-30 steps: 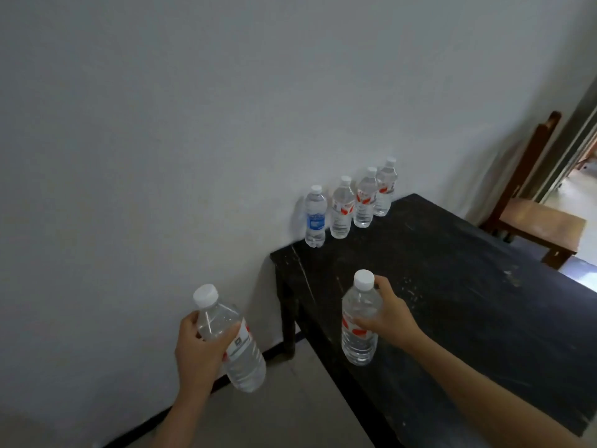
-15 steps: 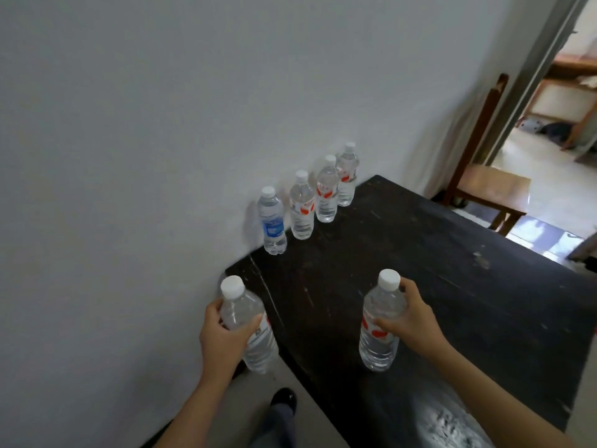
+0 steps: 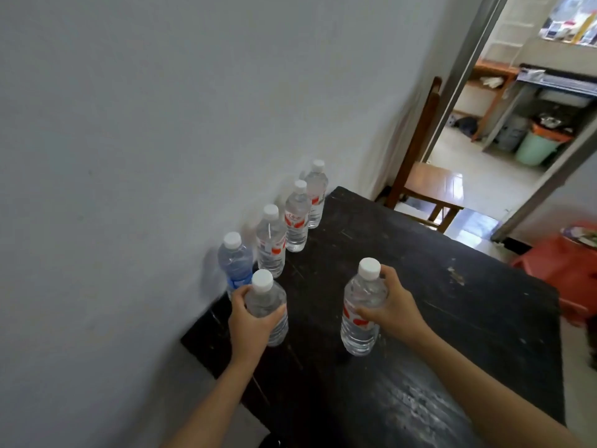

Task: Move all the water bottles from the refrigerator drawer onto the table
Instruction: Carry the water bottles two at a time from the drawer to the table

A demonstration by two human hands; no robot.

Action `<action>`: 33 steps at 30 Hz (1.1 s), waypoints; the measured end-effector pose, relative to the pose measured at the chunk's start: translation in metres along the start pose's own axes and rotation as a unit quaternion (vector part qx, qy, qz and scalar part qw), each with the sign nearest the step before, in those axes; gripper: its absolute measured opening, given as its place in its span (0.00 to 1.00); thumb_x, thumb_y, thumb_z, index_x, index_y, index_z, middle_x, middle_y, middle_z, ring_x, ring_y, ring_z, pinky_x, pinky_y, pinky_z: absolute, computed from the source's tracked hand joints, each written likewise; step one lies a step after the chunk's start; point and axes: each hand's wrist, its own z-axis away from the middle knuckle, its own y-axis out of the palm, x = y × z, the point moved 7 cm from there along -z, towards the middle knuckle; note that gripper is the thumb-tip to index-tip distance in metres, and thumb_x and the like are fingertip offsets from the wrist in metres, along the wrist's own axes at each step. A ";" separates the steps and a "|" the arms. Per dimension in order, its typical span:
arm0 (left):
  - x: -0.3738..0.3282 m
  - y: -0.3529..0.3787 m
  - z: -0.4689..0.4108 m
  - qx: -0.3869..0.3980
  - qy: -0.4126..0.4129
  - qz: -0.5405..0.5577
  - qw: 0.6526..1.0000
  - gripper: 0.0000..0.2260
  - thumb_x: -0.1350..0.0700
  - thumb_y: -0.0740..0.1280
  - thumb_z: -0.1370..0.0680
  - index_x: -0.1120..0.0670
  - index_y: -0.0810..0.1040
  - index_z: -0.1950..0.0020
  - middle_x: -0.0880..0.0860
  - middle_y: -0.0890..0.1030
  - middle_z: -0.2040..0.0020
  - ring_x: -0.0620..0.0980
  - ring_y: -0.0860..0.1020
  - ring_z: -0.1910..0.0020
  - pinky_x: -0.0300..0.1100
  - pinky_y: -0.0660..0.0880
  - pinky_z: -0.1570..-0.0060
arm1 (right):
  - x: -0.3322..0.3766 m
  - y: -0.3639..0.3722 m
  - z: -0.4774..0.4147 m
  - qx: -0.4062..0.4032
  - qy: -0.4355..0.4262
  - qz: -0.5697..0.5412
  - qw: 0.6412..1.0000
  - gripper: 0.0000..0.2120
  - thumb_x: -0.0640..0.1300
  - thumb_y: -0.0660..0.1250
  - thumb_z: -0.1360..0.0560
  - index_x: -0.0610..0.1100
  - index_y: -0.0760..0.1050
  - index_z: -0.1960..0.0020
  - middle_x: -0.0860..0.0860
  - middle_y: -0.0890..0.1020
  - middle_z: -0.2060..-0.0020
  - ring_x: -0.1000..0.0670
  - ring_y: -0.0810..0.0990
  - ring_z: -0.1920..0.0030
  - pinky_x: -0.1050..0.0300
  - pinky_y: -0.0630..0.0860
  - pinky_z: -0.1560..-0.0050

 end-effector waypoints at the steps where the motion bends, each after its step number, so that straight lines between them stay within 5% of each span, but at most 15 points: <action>1: -0.001 0.004 -0.007 0.004 0.002 0.002 1.000 0.28 0.62 0.78 0.38 0.52 0.68 0.44 0.50 0.73 0.46 0.48 0.72 0.47 0.42 0.70 0.46 | 0.005 0.002 -0.007 0.004 0.000 -0.001 1.000 0.36 0.39 0.76 0.35 0.51 0.59 0.35 0.53 0.73 0.48 0.51 0.76 0.48 0.53 0.77 0.47; 11: 0.007 0.021 -0.038 0.001 0.007 0.016 1.000 0.28 0.64 0.78 0.38 0.51 0.67 0.46 0.46 0.72 0.50 0.48 0.72 0.48 0.40 0.69 0.49 | 0.015 0.036 -0.059 -0.004 0.008 0.008 1.000 0.34 0.43 0.76 0.36 0.54 0.60 0.38 0.55 0.75 0.51 0.53 0.77 0.51 0.59 0.76 0.51; 16: 0.018 0.027 -0.041 0.030 0.002 0.011 0.999 0.29 0.63 0.78 0.39 0.51 0.68 0.45 0.49 0.74 0.47 0.46 0.74 0.49 0.27 0.68 0.54 | 0.023 0.057 -0.084 0.014 0.008 -0.011 1.000 0.35 0.42 0.76 0.36 0.52 0.61 0.36 0.53 0.74 0.48 0.50 0.76 0.45 0.50 0.76 0.44; 21: 0.018 0.035 -0.046 0.044 0.006 0.009 0.999 0.30 0.64 0.79 0.40 0.52 0.67 0.45 0.45 0.73 0.49 0.37 0.72 0.50 0.20 0.66 0.56 | 0.034 0.075 -0.110 0.029 -0.007 -0.048 0.998 0.37 0.43 0.76 0.35 0.51 0.60 0.34 0.54 0.73 0.46 0.53 0.74 0.44 0.54 0.74 0.44; 33: 0.025 0.044 -0.045 0.003 0.021 -0.025 0.999 0.32 0.61 0.80 0.43 0.53 0.66 0.46 0.53 0.72 0.47 0.48 0.73 0.49 0.32 0.69 0.52 | 0.043 0.094 -0.138 0.035 -0.038 -0.054 0.997 0.35 0.42 0.76 0.35 0.48 0.62 0.34 0.53 0.73 0.43 0.55 0.71 0.44 0.60 0.70 0.46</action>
